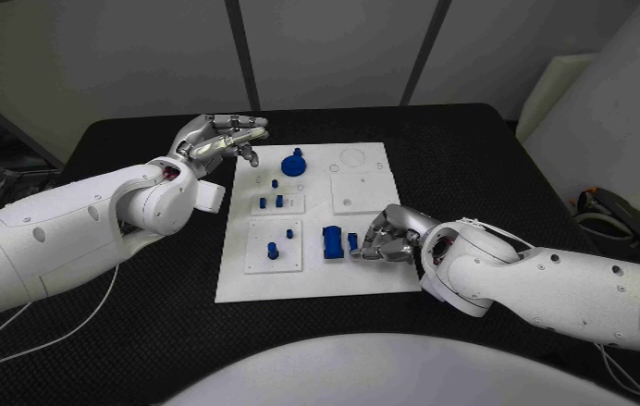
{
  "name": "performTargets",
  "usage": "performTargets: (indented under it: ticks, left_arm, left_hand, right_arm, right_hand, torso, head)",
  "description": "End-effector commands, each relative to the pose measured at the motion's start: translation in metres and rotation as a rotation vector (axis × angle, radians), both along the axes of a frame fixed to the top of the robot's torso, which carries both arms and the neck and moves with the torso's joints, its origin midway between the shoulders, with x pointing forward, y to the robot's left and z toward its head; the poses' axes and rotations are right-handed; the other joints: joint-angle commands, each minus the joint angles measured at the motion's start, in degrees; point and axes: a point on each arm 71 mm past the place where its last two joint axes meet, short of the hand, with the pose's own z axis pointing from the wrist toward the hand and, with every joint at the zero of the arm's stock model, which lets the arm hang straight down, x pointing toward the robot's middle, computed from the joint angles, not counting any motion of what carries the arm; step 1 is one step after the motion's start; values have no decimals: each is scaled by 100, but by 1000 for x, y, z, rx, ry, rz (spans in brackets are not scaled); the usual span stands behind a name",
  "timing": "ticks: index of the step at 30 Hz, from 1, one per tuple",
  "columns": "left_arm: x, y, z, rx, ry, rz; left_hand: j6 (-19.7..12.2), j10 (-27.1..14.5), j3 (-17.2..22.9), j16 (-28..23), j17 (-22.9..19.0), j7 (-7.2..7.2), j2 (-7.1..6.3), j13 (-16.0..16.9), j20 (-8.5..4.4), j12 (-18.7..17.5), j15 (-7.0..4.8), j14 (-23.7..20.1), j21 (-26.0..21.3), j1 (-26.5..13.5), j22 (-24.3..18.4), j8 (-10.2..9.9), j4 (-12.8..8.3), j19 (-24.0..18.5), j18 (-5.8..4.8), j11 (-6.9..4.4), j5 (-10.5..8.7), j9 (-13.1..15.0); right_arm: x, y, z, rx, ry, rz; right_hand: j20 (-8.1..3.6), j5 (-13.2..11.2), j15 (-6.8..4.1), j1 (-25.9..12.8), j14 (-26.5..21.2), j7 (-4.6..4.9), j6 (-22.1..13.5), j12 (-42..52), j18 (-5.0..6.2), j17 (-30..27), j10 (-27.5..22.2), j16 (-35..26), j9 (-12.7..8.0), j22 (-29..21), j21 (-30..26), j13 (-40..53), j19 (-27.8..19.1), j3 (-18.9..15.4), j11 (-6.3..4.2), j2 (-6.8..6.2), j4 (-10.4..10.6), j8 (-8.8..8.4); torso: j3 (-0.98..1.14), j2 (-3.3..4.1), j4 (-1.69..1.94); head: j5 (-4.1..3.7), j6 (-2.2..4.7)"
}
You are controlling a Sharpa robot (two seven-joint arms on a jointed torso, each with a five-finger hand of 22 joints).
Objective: Assemble the parts on the task board
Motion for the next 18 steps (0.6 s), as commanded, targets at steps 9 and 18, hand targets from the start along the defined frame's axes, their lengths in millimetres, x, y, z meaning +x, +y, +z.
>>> performTargets:
  ticks: [9, 18]
  left_arm:
    - [0, -2, 1, -9, -2, -10]
    - [0, -2, 1, -9, -2, -10]
  left_hand:
    - [-46, -40, -21, 31, -6, 5, 55, 1, 2, 27, -1, -19, -22, 0, -9, 34, -1, -16, 33, 20, -21, 4]
    - [-49, -43, -23, 34, -9, 5, 57, 1, 2, 30, -1, -20, -24, 5, -10, 36, -3, -15, 33, 20, -21, 3]
  right_arm:
    - [5, 3, -2, -18, -19, 11]
    - [5, 3, -4, -24, -11, 23]
  right_hand:
    - [5, 258, 7, 267, 542, -5, 60, 30, -58, 1183, 48, 9, 6, -3, -11, 650, 8, -58, -5, 127, -151, 12]
    - [-4, 200, -2, 496, 541, -19, 97, 30, -58, 1176, 48, 4, 21, -6, -17, 651, 2, -77, -18, 171, -301, 36]
  torso:
    - [-3, 1, -6]
    - [1, -3, -5]
  head:
    - [-4, 0]
    - [-3, 0]
